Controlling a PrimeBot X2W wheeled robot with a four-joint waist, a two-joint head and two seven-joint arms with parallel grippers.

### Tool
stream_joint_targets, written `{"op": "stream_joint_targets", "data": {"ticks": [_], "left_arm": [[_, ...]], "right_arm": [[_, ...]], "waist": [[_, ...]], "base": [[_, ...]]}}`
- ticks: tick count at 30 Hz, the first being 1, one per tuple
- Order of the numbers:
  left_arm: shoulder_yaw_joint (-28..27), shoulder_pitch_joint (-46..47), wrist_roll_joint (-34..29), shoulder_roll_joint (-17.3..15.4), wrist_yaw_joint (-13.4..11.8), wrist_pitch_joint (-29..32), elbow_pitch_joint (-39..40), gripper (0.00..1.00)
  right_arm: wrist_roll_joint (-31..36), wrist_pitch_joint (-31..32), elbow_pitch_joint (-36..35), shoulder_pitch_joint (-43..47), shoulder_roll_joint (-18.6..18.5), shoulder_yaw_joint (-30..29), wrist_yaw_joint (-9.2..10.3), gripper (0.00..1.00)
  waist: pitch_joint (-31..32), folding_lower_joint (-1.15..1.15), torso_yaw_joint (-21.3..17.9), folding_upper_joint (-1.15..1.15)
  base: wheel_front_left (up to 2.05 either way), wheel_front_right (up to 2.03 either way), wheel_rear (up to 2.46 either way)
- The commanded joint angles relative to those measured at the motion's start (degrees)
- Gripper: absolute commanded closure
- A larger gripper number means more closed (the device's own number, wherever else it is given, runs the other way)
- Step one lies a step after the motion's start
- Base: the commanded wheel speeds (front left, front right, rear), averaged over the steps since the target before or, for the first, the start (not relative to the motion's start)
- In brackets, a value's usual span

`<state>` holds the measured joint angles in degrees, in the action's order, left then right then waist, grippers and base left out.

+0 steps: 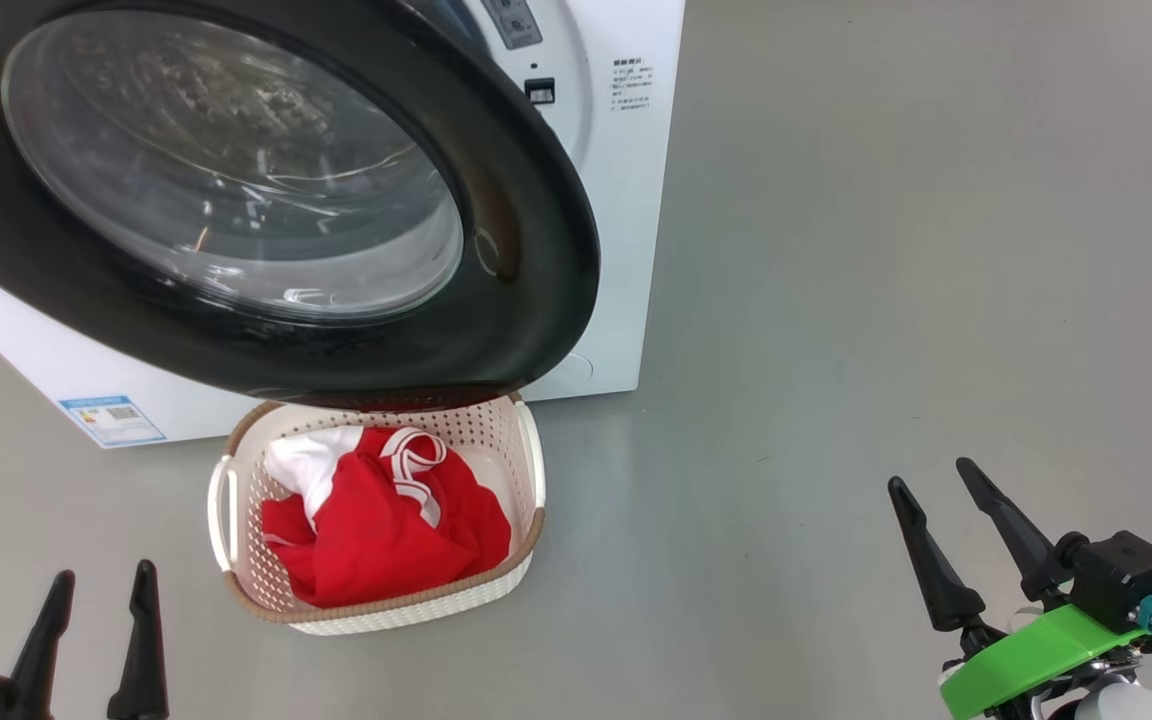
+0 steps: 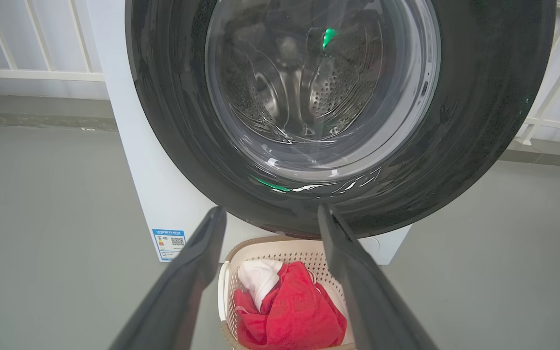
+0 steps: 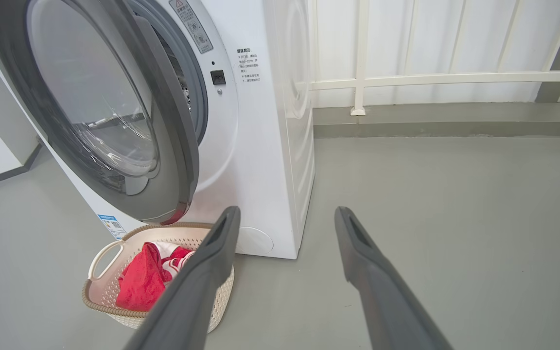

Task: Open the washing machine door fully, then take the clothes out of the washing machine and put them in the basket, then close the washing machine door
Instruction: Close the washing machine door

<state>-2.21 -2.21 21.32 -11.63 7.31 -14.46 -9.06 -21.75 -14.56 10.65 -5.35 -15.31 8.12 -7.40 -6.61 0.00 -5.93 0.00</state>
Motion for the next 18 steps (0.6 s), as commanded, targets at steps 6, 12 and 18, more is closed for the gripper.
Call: {"op": "stream_joint_targets", "data": {"ticks": [6,12,18], "left_arm": [[-2.1,0.9,-0.5,-0.8,0.2,-0.5,1.8,0.0],[-1.5,1.6,-0.8,-0.4,0.2,-0.5,2.3,0.0],[-1.2,2.5,-1.1,0.7,0.2,-0.5,2.5,0.0]], "right_arm": [[0.0,-0.4,-2.0,-1.0,-0.4,0.6,-0.09,0.0],[-1.2,-0.4,-3.0,-2.7,0.0,2.0,-0.09,1.0],[-1.6,-0.4,-3.0,-7.1,0.7,5.3,-0.09,1.0]], "waist": [[-0.1,0.0,0.4,0.0],[-0.6,0.0,1.8,0.0],[-1.5,0.0,4.1,0.0]], "base": [[0.0,0.0,0.0],[0.0,0.0,0.0],[0.0,0.0,0.0]]}}
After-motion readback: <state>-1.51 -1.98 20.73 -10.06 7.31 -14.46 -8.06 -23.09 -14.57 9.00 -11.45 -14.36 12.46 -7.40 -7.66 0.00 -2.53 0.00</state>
